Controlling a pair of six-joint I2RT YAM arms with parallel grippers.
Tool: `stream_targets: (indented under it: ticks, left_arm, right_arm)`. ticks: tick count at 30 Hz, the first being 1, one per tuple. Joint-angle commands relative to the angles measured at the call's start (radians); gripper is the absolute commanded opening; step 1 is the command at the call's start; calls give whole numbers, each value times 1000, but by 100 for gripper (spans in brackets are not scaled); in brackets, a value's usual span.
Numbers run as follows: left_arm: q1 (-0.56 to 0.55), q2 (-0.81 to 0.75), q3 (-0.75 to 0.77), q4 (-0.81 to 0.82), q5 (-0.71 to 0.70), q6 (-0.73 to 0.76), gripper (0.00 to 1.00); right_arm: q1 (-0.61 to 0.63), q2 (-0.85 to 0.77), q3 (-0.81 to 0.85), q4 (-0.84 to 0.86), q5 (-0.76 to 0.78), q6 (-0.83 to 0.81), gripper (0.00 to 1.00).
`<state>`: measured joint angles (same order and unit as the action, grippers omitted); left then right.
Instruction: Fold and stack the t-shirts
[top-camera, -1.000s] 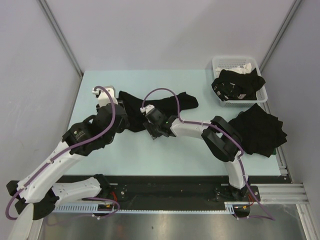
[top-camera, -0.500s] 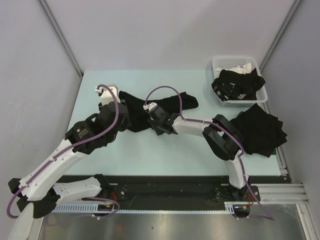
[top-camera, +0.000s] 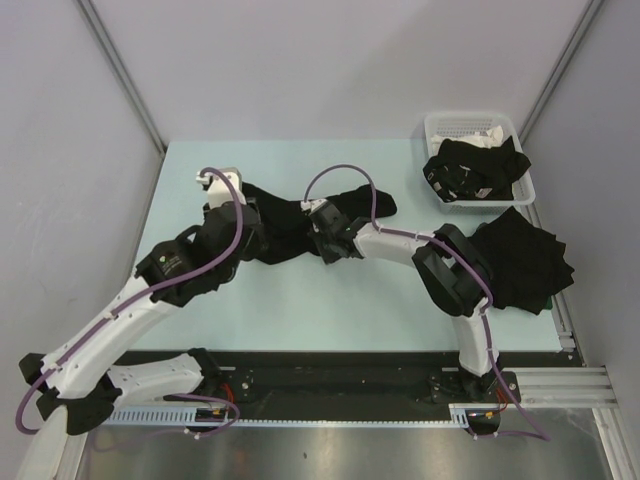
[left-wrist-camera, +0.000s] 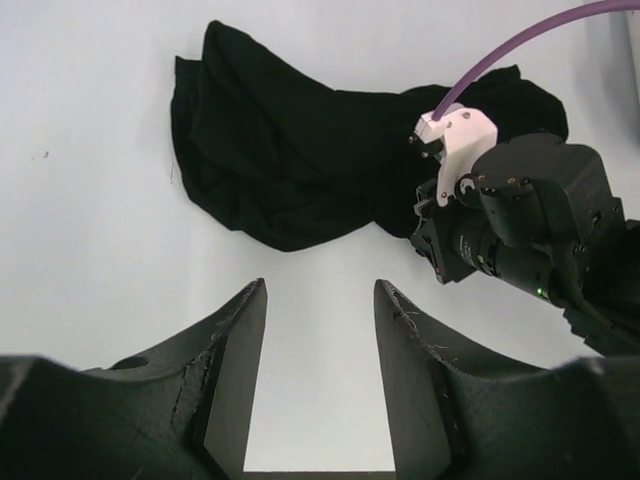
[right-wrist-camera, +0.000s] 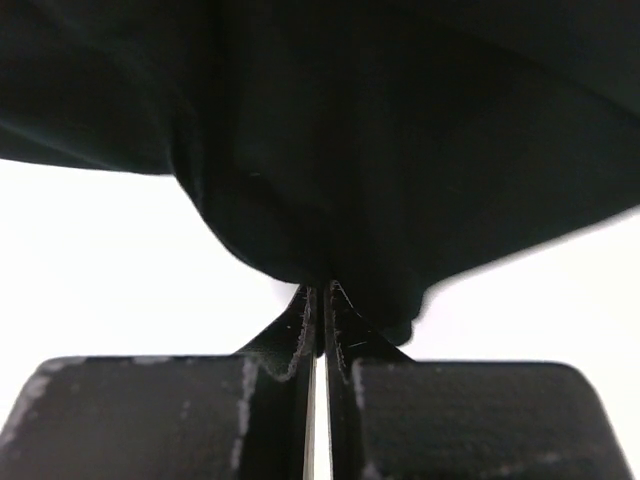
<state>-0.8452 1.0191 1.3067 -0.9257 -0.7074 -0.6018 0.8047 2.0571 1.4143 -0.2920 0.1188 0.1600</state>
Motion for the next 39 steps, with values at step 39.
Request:
stream_targets:
  ticks: [39]
  left_arm:
    - [-6,294,-112,242,111,31,53]
  right_arm:
    - [-421,-500,110,-401,427,-50,0]
